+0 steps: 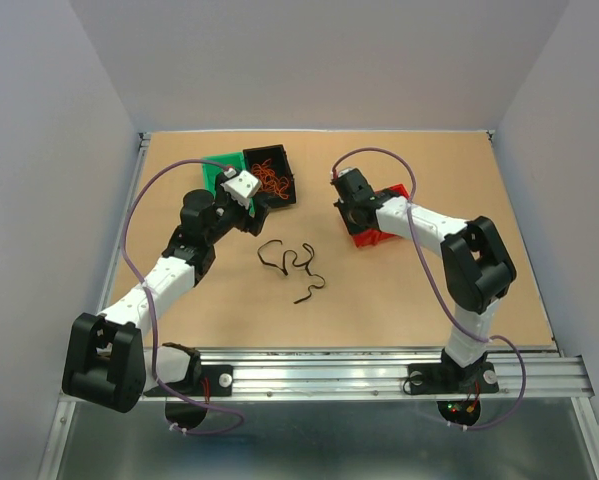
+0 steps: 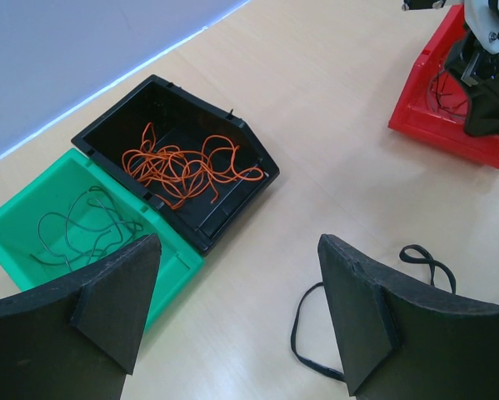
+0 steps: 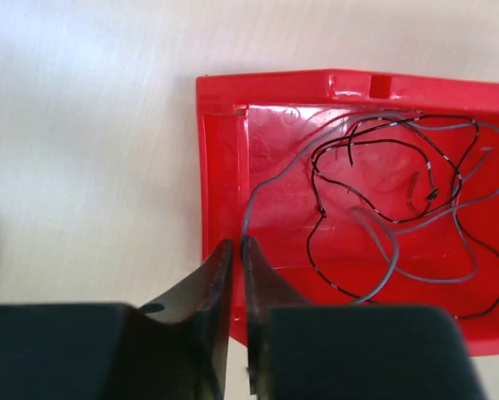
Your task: Untangle the cables
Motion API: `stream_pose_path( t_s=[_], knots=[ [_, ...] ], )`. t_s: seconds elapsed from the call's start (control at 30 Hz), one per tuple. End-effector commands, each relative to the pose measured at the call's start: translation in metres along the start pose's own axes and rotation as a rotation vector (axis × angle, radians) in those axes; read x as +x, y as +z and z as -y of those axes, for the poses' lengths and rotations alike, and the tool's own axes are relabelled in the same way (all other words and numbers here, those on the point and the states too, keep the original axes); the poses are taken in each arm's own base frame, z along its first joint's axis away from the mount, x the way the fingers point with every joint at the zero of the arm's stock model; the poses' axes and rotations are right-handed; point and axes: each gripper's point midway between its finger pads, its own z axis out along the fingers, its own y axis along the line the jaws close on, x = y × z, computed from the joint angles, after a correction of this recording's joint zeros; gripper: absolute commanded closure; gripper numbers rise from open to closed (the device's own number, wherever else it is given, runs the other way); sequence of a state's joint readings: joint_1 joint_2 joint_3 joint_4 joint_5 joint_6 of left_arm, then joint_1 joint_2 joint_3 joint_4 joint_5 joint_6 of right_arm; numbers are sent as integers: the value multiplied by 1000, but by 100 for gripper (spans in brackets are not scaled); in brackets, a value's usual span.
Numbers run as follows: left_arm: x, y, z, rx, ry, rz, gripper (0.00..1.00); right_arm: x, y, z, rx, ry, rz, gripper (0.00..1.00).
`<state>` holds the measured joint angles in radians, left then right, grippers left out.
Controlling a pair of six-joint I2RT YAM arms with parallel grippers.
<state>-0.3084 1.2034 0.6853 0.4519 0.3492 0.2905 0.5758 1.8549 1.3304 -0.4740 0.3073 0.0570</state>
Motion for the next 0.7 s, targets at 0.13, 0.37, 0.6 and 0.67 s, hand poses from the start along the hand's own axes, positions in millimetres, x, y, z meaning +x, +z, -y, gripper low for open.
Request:
stream_pose_path(
  t_s=[0.13, 0.37, 0.6, 0.67],
  knots=[
    [-35, 2, -3, 3, 41, 89, 12, -29, -13, 10, 30, 46, 64, 99],
    [-36, 1, -2, 6, 42, 91, 12, -46, -37, 7, -28, 74, 128, 99],
    [-36, 1, -2, 7, 43, 91, 12, -66, -58, 24, 41, 159, 218, 99],
    [-35, 1, 0, 18, 50, 91, 12, -88, -81, 31, 41, 201, 299, 100]
  ],
)
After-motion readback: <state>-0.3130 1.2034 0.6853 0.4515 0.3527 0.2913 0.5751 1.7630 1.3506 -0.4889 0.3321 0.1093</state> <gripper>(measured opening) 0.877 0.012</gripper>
